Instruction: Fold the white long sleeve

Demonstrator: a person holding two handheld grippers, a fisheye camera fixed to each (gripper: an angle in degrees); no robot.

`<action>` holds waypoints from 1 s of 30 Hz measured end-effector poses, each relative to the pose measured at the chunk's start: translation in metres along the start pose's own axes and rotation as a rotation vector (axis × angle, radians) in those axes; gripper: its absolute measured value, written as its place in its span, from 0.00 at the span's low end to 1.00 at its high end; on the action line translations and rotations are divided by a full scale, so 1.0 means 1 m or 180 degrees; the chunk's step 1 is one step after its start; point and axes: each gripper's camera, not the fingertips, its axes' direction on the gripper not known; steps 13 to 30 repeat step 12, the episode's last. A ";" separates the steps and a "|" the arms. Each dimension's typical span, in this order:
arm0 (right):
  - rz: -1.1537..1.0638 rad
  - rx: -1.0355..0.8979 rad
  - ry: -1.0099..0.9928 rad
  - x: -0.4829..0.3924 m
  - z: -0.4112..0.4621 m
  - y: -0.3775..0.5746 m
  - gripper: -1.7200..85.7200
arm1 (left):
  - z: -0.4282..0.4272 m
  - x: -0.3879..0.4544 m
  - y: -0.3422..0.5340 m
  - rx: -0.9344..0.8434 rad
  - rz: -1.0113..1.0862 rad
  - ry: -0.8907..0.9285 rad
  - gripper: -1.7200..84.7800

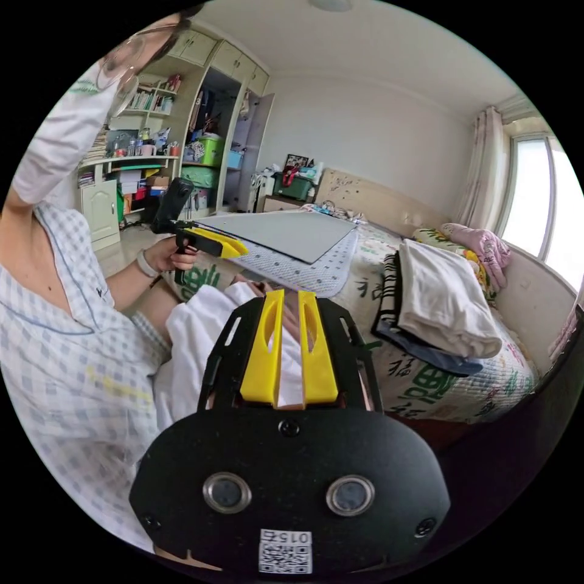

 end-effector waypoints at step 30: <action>0.0572 -0.0193 0.0136 0.013 0.005 0.102 0.11 | -0.054 0.060 0.094 0.0436 -0.0186 0.0677 0.13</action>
